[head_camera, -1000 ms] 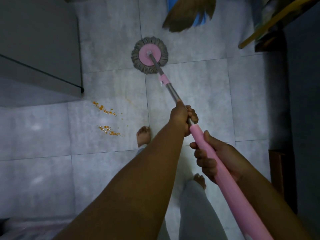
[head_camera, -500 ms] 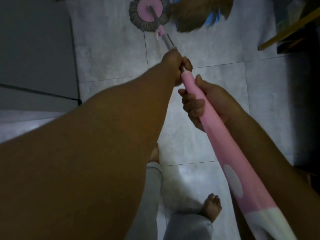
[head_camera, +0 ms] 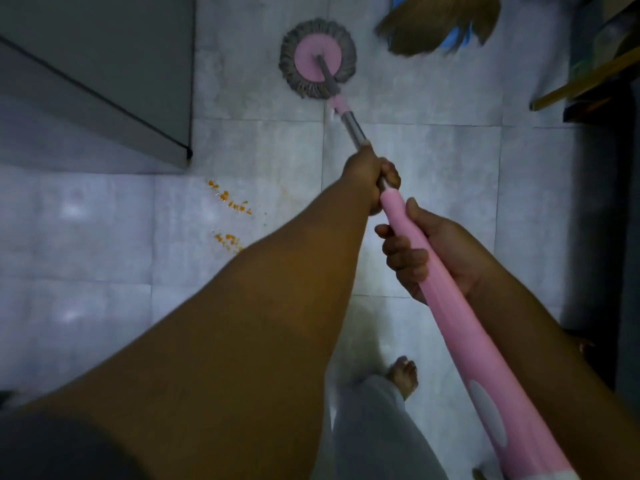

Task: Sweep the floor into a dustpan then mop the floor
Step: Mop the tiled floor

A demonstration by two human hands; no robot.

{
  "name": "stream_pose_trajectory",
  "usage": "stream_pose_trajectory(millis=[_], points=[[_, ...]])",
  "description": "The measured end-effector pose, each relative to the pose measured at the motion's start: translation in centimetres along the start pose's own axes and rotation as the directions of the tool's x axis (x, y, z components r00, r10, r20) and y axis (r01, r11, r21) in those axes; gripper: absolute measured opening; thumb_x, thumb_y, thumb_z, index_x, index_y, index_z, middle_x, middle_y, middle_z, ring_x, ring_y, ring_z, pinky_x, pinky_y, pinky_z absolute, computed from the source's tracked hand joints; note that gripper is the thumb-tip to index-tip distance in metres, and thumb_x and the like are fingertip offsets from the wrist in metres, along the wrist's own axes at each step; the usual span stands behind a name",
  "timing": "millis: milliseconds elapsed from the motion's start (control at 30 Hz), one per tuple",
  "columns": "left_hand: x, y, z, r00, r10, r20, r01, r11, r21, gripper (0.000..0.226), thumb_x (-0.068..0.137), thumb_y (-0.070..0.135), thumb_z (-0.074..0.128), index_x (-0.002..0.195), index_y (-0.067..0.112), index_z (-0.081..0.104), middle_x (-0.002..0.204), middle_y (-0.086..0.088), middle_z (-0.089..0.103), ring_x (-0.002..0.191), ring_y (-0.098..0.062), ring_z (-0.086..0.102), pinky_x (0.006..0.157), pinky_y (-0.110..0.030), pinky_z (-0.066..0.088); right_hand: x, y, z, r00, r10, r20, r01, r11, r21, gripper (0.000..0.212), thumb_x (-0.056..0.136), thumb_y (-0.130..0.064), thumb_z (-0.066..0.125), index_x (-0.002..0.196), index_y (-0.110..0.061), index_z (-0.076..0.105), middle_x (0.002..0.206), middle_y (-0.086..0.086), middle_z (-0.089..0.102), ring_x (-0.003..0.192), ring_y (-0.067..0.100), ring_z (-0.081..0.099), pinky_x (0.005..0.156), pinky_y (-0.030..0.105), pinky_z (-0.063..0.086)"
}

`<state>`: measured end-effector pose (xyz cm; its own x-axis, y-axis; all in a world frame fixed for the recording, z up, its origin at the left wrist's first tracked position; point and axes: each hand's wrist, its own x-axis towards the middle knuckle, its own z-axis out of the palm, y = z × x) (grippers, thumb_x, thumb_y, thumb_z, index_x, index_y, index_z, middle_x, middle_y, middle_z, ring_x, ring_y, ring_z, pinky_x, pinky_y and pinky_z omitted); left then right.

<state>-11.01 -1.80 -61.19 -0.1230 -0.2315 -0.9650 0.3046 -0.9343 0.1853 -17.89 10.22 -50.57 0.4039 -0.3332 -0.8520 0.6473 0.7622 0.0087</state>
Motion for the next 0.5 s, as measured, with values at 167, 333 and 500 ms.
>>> stream_pose_trajectory(millis=[167,333,500], points=[[-6.5,-5.8,-4.9,0.999,0.000,0.050,0.007,0.989,-0.147,0.051,0.105,0.048,0.034,0.068,0.013,0.039,0.054,0.000,0.034,0.027,-0.009,0.030,0.030,-0.012,0.026,-3.9,5.9,-0.8,0.994,0.102,-0.047,-0.107,0.988,-0.114,0.048,0.093,-0.054,0.050,0.097,-0.006,0.054,0.056,0.000,0.047,0.032,0.008,0.042,0.029,0.020,0.038],[-8.4,-6.7,-9.1,0.999,-0.032,0.013,0.034,0.980,-0.194,0.050,0.104,0.049,0.037,0.068,0.014,0.040,0.056,0.002,0.035,0.034,-0.008,0.030,0.032,-0.014,0.027,-4.5,9.1,0.9,0.982,0.167,-0.084,-0.181,0.963,-0.199,0.049,0.092,-0.054,0.051,0.095,-0.005,0.054,0.055,0.001,0.048,0.032,0.009,0.042,0.030,0.019,0.038],[-6.5,-2.3,-11.6,1.000,0.001,-0.010,-0.003,0.964,-0.266,0.053,0.102,0.053,0.037,0.067,0.014,0.041,0.048,0.003,0.035,0.029,-0.008,0.030,0.031,-0.012,0.026,-1.1,7.7,5.0,0.979,0.185,-0.084,-0.201,0.943,-0.265,0.049,0.094,-0.055,0.048,0.090,-0.007,0.053,0.053,0.000,0.047,0.031,0.008,0.040,0.029,0.018,0.036]])
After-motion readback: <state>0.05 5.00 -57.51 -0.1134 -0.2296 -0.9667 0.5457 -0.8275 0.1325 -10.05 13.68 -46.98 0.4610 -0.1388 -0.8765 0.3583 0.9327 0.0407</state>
